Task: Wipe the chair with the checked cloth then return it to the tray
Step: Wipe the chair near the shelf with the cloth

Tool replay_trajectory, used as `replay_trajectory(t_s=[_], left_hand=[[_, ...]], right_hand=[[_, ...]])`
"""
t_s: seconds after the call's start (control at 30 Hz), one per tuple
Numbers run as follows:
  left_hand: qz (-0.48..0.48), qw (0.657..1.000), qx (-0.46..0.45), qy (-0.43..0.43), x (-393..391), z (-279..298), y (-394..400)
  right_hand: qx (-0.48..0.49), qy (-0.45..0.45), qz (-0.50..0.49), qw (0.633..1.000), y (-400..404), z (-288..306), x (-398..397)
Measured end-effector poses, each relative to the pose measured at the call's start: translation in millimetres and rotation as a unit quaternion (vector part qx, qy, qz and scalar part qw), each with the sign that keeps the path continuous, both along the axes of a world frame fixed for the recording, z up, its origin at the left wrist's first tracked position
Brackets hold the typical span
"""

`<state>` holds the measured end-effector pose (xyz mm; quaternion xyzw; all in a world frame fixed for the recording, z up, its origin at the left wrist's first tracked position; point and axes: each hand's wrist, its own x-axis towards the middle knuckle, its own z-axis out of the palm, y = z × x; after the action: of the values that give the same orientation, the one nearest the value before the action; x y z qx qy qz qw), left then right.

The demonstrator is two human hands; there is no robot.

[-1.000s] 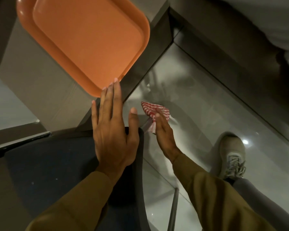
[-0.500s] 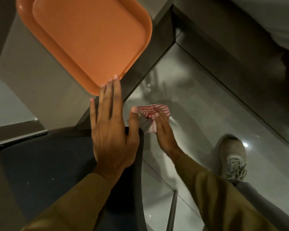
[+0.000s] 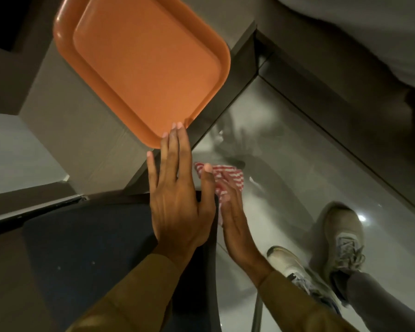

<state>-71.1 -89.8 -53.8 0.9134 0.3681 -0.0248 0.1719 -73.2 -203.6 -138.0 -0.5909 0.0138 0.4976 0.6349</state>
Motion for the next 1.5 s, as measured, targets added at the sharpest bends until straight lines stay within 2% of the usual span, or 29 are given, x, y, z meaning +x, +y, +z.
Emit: replay_trajectory(t_s=[0.1,0.23,0.4,0.53,0.63,0.73,0.9,0.97,1.07,1.23,1.3,1.4,1.5], left_hand=[[0.009,1.0,0.001,-0.01,-1,-3,3],[0.016,1.0,-0.015,-0.008,-1,-3,3],[0.019,0.999,-0.024,0.005,-1,2,2],[0.017,1.0,-0.02,0.01,1,3,1],[0.017,1.0,-0.022,0.009,2,4,0],[0.019,1.0,-0.02,-0.001,4,5,0],[0.016,1.0,-0.022,-0.006,0,3,2],[0.019,1.0,-0.024,-0.005,-1,3,1],[0.021,0.999,-0.024,0.004,1,4,2],[0.014,0.999,-0.022,0.02,4,8,2],[0.008,0.999,-0.018,0.032,5,10,2],[0.002,0.999,-0.013,0.035,5,10,2],[0.004,1.0,-0.007,0.029,4,7,3]], right_hand=[[-0.023,-0.048,0.032,0.998,4,-52,7],[-0.085,-0.027,0.054,0.995,4,-86,20],[-0.06,0.006,-0.005,0.998,-2,-26,21],[-0.023,0.019,0.005,1.0,-14,19,0],[0.011,-0.045,0.006,0.999,-8,10,2],[0.032,-0.113,0.012,0.993,3,-23,5],[-0.015,-0.08,0.034,0.996,4,-93,15],[-0.035,-0.051,0.034,0.997,4,-102,23],[-0.057,-0.019,0.014,0.998,8,-84,31],[0.005,-0.09,0.019,0.996,0,-1,20],[0.024,-0.083,0.016,0.996,-4,18,9],[0.033,-0.095,-0.008,0.995,1,4,5],[0.034,-0.104,0.003,0.994,7,-40,10]])
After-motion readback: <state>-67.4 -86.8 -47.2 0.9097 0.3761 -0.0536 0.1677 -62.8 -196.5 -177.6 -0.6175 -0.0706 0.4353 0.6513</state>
